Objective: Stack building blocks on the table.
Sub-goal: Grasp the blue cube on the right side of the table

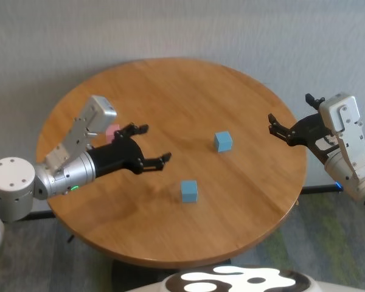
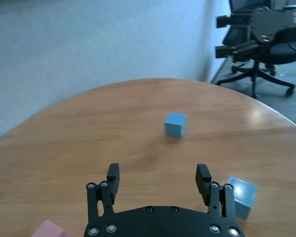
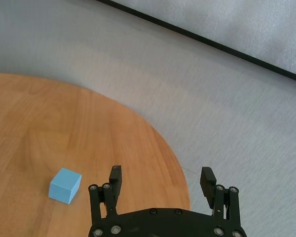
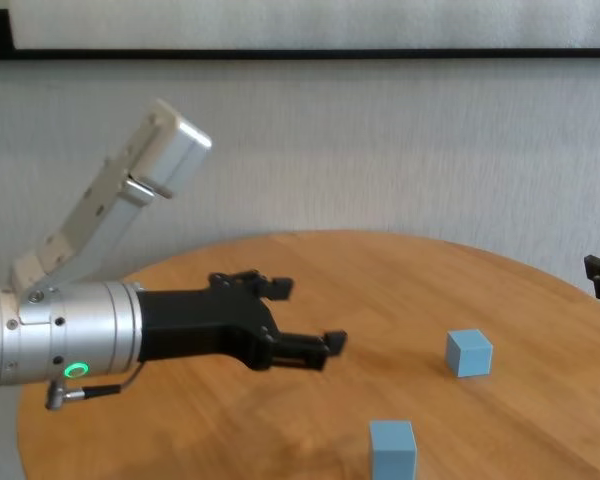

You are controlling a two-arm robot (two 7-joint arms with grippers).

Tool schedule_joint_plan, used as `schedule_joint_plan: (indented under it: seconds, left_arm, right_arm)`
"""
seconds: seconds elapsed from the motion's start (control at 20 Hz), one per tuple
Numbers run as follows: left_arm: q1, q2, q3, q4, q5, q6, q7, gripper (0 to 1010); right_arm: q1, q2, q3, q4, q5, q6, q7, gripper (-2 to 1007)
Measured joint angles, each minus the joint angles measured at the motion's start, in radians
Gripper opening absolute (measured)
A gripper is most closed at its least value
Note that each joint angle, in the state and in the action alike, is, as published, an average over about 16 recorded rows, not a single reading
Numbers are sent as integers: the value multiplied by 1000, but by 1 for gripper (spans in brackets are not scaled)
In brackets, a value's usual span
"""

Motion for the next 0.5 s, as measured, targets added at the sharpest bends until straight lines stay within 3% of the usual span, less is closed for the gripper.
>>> schedule_joint_plan:
  seconds: [0.5]
  left_arm:
    - [66,-11,-98,-53,25,-21,180,1000]
  right_arm:
    - [0,0,0,0,0,0,0,1005]
